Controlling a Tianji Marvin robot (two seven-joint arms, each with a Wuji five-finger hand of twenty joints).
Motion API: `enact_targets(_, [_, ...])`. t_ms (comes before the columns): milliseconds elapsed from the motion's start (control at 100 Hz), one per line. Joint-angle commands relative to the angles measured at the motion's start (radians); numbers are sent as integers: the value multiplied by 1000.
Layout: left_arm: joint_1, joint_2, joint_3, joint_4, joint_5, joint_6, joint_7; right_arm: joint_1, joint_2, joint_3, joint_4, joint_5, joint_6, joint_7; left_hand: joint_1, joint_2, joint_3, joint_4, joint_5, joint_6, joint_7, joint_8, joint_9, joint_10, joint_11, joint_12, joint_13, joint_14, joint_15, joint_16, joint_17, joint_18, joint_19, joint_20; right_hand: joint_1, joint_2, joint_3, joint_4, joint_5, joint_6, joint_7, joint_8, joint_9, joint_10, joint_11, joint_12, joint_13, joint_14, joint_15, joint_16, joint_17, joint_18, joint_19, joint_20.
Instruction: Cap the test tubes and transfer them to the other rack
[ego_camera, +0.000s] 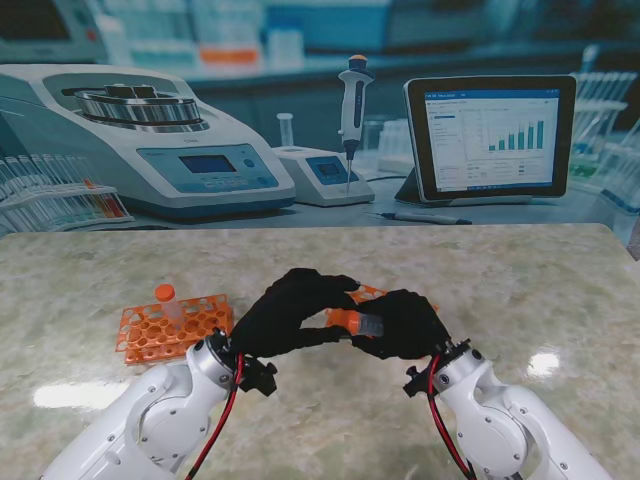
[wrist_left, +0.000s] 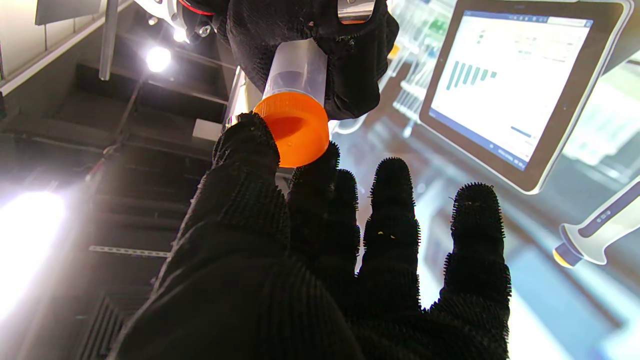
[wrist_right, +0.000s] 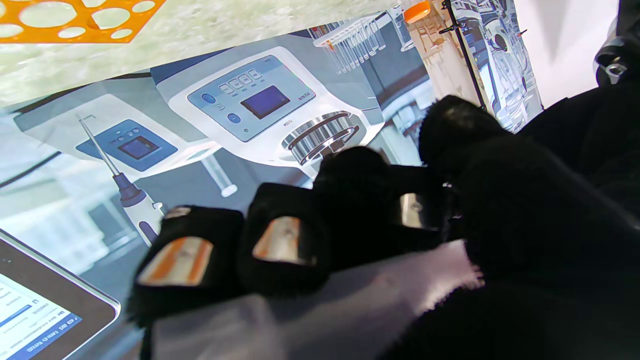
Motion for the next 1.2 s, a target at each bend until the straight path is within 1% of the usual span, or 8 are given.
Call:
enact_targets(0, [-4, -4, 11, -10, -7, -1, 0, -5, -1, 1, 10, 3, 8, 5, 173, 125, 132, 51, 57, -179, 212, 97, 29, -28, 16, 16, 23, -2, 15, 16, -1, 6, 37, -12, 42, 42, 16, 16, 55, -30, 43, 30, 54, 33, 10, 23, 22, -142, 204, 78, 81, -88, 312, 63])
enact_targets(390, [-13, -8, 29, -2, -20, 14, 6, -11, -1, 4, 5, 1, -7, 4, 173, 136, 115, 52, 53, -190, 207, 97, 35, -37, 18, 49, 27, -7, 17, 18, 0, -2, 38, -13, 41, 43, 15, 15, 55, -30, 43, 30, 54, 32, 10, 23, 22, -142, 204, 78, 80, -87, 312, 63])
enact_targets(710, [-17, -10, 34, 0, -22, 34, 14, -12, 0, -2, 6, -7, -15, 1, 173, 140, 113, 53, 53, -186, 196, 94, 36, -36, 14, 67, 24, -6, 18, 20, -4, -5, 36, -14, 42, 43, 15, 15, 55, -30, 43, 30, 54, 32, 10, 23, 22, -142, 204, 78, 80, -87, 312, 63])
enact_targets(940, [-29, -10, 49, 10, -33, 40, 3, -10, 0, -6, 8, -9, -21, -2, 173, 140, 107, 53, 56, -190, 186, 89, 36, -35, 10, 67, 22, -4, 16, 19, -5, -8, 34, -15, 42, 44, 16, 15, 55, -30, 43, 30, 54, 32, 10, 23, 22, -142, 204, 78, 80, -87, 312, 63])
enact_targets(1190, [-18, -8, 41, 8, -35, 34, -3, -9, -1, -5, 10, -9, -19, -8, 173, 138, 99, 55, 61, -196, 170, 73, 34, -32, 4, 54, 22, -3, 13, 17, -11, -5, 30, -16, 42, 45, 16, 15, 55, -30, 43, 30, 54, 34, 10, 23, 22, -142, 204, 78, 80, -85, 312, 63])
